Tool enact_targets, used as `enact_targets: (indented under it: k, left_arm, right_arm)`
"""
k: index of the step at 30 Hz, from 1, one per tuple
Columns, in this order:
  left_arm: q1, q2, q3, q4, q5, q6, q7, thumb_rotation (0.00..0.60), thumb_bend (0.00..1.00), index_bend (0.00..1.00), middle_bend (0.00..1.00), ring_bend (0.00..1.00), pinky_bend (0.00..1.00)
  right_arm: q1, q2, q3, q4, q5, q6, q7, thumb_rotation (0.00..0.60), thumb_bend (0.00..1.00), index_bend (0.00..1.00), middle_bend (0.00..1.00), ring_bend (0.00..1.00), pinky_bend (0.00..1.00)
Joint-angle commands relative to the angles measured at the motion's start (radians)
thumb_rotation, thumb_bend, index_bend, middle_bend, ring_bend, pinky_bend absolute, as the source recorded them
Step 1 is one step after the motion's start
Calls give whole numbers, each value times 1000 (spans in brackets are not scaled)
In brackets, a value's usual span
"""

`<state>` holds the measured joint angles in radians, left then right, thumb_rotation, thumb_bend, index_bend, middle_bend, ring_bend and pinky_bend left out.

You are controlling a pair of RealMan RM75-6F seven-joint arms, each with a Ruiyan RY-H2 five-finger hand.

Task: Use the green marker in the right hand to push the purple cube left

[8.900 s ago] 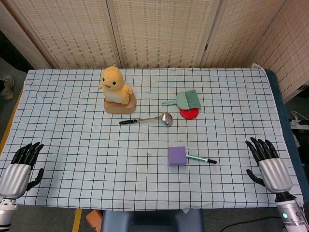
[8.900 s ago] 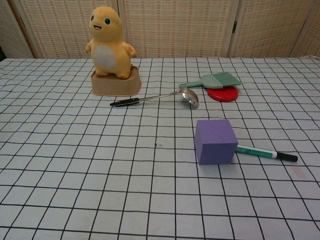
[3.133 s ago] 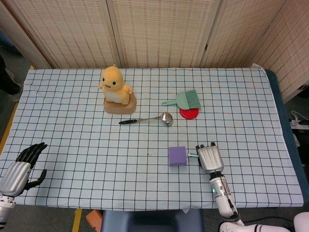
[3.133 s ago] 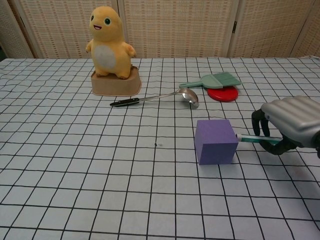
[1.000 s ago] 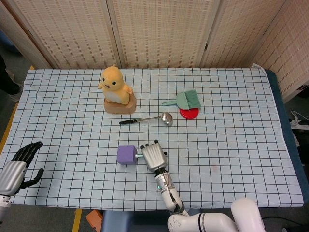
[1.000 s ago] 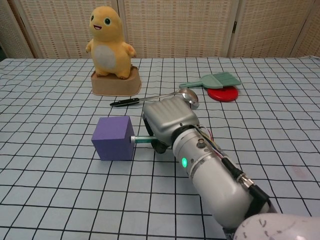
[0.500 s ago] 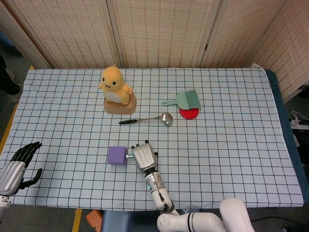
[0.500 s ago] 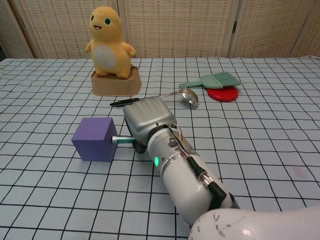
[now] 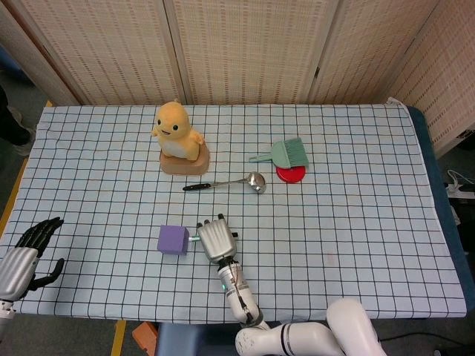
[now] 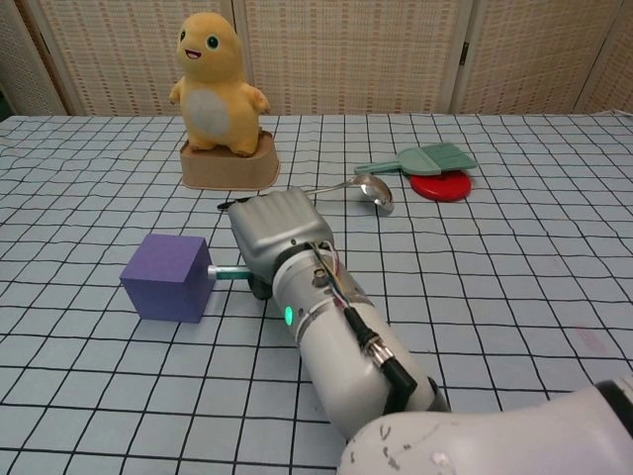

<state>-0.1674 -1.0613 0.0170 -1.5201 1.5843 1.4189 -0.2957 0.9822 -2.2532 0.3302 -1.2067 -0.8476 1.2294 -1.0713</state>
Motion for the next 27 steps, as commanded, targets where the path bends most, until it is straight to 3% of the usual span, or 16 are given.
enact_targets:
  k: [1,5,10,13,19,27]
  left_arm:
    - [1,-1,1,-1,4,3,5,600,485,38,13,0,87]
    - [0,-4,5,-7,11,1,22,600,487,38,13,0,87]
    - [3,-8,3,-13,8,7,43,600,486,38,13,0,87]
    - [4,-11,1,-16,4,7,60,600,486,38,13,0,88]
    - [3,-24,0,-24,-4,-1,108,600,486,38,13,0,89]
    - [0,-40,-1,-28,-12,-14,153,600,485,38,12,0,89]
  right_arm:
    - [-48,62,-40,-80,-22,42,-19,600,413,1000,910,625,371]
    - [-115,171,-95,-218,-58,96,-24,600,413,1000,910,626,371]
    - [-228,366,-206,-391,-131,183,1,600,413,986,910,618,371]
    - [-298,477,-269,-436,-173,221,59,600,413,973,910,609,371]
    - [-414,627,-378,-422,-245,226,234,600,412,906,907,564,365]
    - [-481,668,-417,-328,-292,164,375,600,412,672,727,403,293]
